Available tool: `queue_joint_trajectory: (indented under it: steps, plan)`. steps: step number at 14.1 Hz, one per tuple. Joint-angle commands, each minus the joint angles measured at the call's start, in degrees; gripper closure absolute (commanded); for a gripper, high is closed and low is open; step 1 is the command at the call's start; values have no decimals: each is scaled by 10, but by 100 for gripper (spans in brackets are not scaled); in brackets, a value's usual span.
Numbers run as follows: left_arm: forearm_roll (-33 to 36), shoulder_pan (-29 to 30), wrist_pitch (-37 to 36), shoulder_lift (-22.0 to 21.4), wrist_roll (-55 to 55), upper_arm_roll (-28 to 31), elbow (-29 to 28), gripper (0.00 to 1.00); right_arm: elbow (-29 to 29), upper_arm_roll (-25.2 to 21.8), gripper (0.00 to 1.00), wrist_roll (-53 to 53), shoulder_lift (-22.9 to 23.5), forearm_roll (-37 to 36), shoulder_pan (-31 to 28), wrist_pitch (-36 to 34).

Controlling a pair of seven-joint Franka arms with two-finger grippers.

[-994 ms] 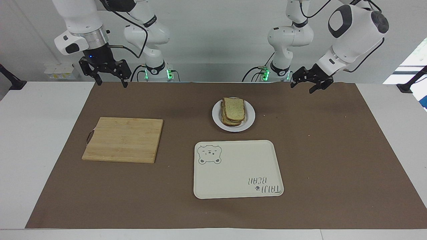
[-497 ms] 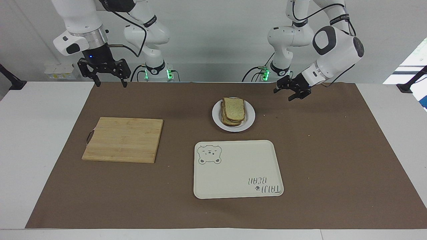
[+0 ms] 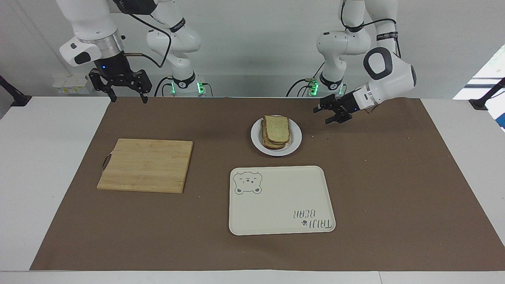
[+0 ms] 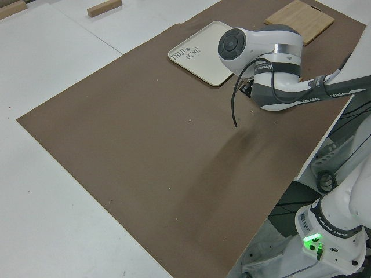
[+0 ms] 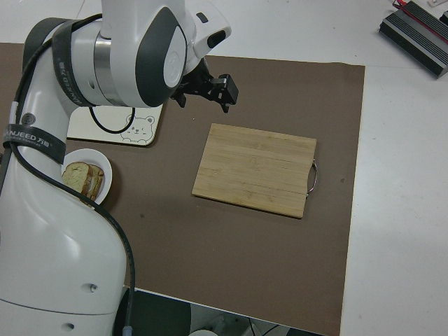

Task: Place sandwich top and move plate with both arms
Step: 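Withdraw the right gripper while the left gripper reaches toward the plate, then grip the white plate rim with the left gripper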

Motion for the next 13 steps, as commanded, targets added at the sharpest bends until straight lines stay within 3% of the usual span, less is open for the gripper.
queue_joint_trajectory:
  steps: [1, 6, 10, 13]
  plan:
    - [-67, 3, 18, 19, 64, 1, -30, 10, -7, -34, 0, -15, -7, -5, 27, -6]
    - [-120, 6, 23, 60, 125, 0, -45, 14, -7, -30, 0, -12, -7, 3, 23, 0]
    - [-170, 17, 22, 118, 246, 1, -60, 20, -7, -30, 0, -12, -7, 3, 23, 0]
    - [-223, 22, 17, 123, 259, 0, -66, 26, -7, -30, 0, -12, -7, 3, 23, 0]
